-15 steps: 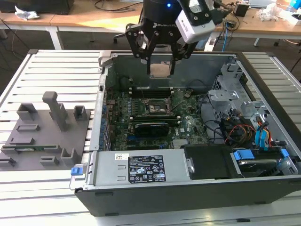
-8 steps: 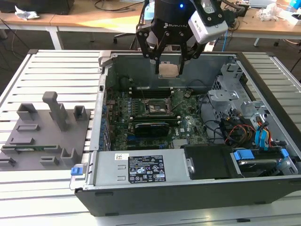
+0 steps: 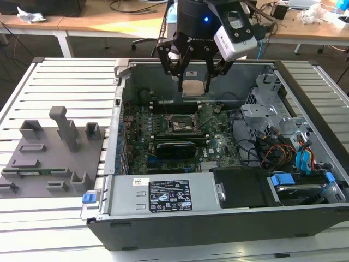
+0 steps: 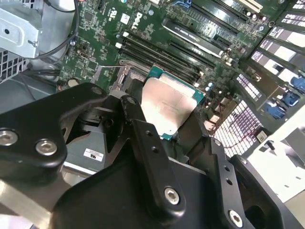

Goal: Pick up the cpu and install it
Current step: 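Pick up the cpu and move it towards the insertion slot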

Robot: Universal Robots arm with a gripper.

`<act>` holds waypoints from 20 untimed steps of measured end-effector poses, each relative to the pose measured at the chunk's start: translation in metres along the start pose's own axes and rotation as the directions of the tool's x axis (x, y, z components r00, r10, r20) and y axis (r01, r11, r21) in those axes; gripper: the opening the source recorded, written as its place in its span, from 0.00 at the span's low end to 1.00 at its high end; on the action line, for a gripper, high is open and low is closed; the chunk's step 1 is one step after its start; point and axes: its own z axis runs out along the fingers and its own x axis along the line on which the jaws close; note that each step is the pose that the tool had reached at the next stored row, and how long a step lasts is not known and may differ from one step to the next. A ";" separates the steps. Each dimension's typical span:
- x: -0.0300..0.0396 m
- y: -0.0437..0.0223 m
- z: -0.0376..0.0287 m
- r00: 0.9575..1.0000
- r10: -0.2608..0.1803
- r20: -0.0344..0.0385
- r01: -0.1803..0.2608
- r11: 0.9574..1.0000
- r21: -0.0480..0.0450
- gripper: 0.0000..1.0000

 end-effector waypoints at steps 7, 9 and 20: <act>0.0020 -0.0004 0.0169 1.000 0.000 0.000 0.000 1.000 0.000 0.55; 0.0024 -0.0006 0.0212 1.000 0.000 0.000 0.000 1.000 0.000 0.55; 0.0029 -0.0013 0.0366 1.000 0.000 0.000 0.000 1.000 0.000 0.55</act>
